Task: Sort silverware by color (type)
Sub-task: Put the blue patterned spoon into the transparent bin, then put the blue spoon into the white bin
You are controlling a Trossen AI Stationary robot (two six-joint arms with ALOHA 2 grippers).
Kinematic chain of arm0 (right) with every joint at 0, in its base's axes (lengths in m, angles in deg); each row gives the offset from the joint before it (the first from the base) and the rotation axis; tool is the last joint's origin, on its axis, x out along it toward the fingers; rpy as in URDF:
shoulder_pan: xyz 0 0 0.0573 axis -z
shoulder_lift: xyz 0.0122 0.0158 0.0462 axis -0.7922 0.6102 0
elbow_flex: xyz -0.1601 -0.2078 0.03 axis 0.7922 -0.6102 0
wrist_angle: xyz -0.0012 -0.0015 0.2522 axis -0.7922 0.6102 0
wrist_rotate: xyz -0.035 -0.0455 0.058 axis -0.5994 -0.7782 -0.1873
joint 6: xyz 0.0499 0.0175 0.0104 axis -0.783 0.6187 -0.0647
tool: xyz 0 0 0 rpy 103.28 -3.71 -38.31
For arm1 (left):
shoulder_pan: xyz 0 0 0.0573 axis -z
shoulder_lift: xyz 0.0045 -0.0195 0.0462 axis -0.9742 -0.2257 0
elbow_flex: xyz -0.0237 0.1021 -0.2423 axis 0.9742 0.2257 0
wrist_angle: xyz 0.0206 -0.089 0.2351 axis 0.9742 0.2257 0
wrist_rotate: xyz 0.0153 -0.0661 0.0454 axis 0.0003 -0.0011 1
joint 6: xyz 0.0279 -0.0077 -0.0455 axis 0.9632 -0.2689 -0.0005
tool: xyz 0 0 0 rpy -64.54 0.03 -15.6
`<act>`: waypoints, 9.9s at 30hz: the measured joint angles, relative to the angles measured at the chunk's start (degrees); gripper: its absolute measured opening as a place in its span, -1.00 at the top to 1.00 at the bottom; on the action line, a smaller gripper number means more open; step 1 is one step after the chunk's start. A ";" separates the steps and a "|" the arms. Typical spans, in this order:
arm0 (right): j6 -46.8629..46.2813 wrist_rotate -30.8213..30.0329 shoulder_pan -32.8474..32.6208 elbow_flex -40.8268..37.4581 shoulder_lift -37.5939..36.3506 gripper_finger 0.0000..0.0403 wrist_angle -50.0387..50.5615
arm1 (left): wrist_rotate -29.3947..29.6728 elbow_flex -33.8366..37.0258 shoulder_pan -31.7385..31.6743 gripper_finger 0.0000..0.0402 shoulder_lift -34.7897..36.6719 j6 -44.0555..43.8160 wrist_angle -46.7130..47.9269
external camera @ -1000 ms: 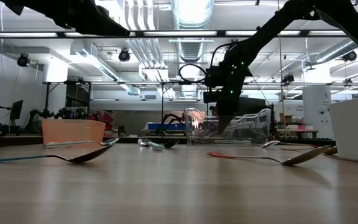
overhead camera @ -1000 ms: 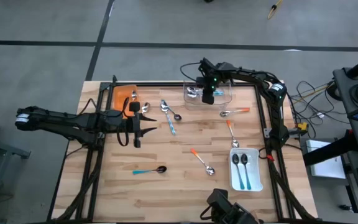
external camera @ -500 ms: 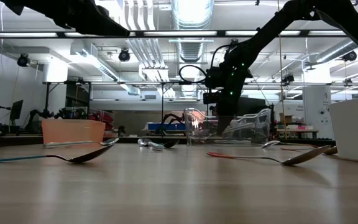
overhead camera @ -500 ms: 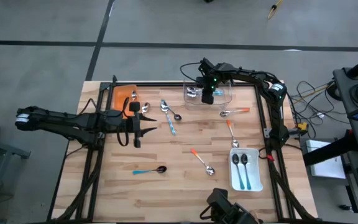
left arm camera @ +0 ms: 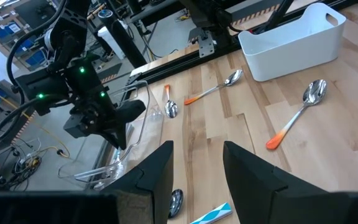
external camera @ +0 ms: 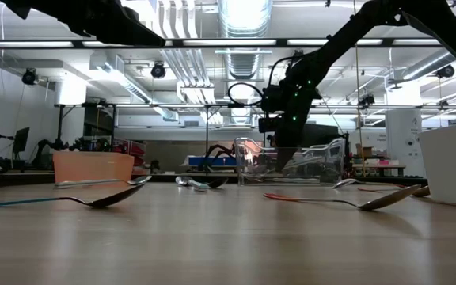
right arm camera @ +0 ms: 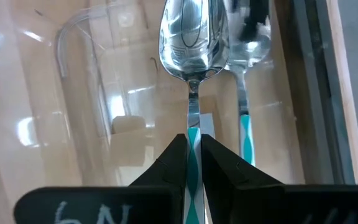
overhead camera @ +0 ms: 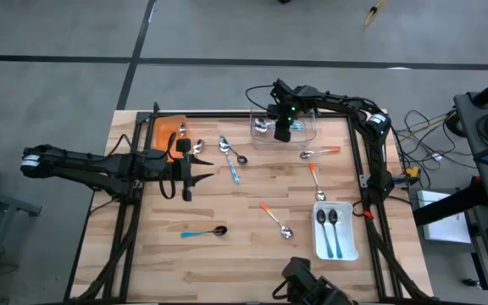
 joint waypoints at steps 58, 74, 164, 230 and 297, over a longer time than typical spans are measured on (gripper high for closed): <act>-0.74 -2.20 -0.35 -0.63 -0.22 0.64 1.10 | -0.02 0.00 0.02 0.40 0.00 0.01 0.00; -10.02 -1.69 -3.16 -0.48 -9.53 0.66 -0.84 | -0.02 0.00 0.01 0.40 0.00 -4.21 0.02; -2.11 -11.16 -26.25 -48.85 -46.60 0.91 -52.74 | -15.05 -19.63 26.01 0.10 -40.87 -69.53 34.26; -2.92 -11.18 -26.25 -48.85 -43.12 0.91 -57.42 | 19.37 -15.98 26.56 1.00 -35.31 -55.35 31.52; -49.07 -27.70 -41.75 -49.16 -42.99 0.08 -70.48 | 44.78 -14.03 13.88 1.00 -32.63 -26.69 0.51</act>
